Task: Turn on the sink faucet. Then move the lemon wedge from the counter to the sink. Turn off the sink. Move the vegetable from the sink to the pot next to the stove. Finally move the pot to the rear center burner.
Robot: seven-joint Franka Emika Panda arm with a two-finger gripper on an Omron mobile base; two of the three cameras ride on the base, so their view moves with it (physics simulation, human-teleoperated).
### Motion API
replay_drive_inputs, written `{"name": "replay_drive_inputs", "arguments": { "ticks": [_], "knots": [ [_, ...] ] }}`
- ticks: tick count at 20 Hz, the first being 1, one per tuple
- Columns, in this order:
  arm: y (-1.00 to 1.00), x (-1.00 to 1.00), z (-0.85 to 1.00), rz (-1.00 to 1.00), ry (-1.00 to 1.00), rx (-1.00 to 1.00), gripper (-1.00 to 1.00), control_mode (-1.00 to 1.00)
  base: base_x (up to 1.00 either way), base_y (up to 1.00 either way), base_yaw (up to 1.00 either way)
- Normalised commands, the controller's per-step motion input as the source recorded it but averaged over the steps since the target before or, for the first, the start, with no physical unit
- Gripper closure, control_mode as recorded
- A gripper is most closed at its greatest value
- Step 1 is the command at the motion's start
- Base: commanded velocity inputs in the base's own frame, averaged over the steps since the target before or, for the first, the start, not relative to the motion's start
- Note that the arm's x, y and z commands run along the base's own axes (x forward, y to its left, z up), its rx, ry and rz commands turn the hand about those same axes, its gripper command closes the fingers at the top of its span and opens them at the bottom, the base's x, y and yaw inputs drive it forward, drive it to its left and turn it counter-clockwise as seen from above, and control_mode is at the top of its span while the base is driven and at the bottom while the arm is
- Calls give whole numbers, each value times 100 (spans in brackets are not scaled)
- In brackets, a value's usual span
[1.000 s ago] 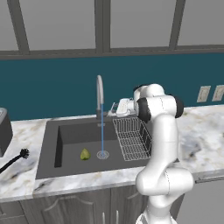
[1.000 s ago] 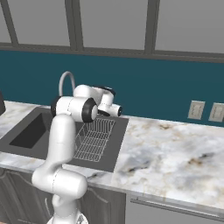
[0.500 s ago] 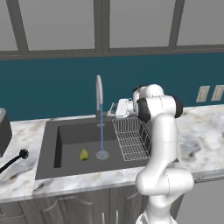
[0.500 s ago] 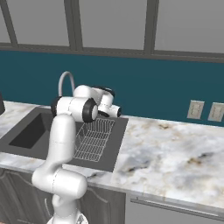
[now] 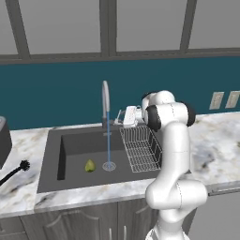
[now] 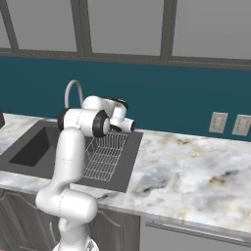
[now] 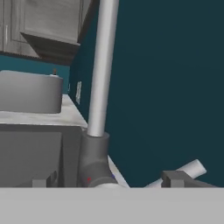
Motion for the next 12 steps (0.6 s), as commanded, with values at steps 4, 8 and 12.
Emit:
{"name": "replay_drive_inputs", "arguments": {
  "ticks": [4,8,12],
  "knots": [
    [52,0,0,7,-1,0,-100,-100,0,0,0],
    [56,0,0,9,-1,0,-100,-100,0,0,0],
    [59,0,0,9,-1,0,-100,-100,0,0,0]
  ]
}}
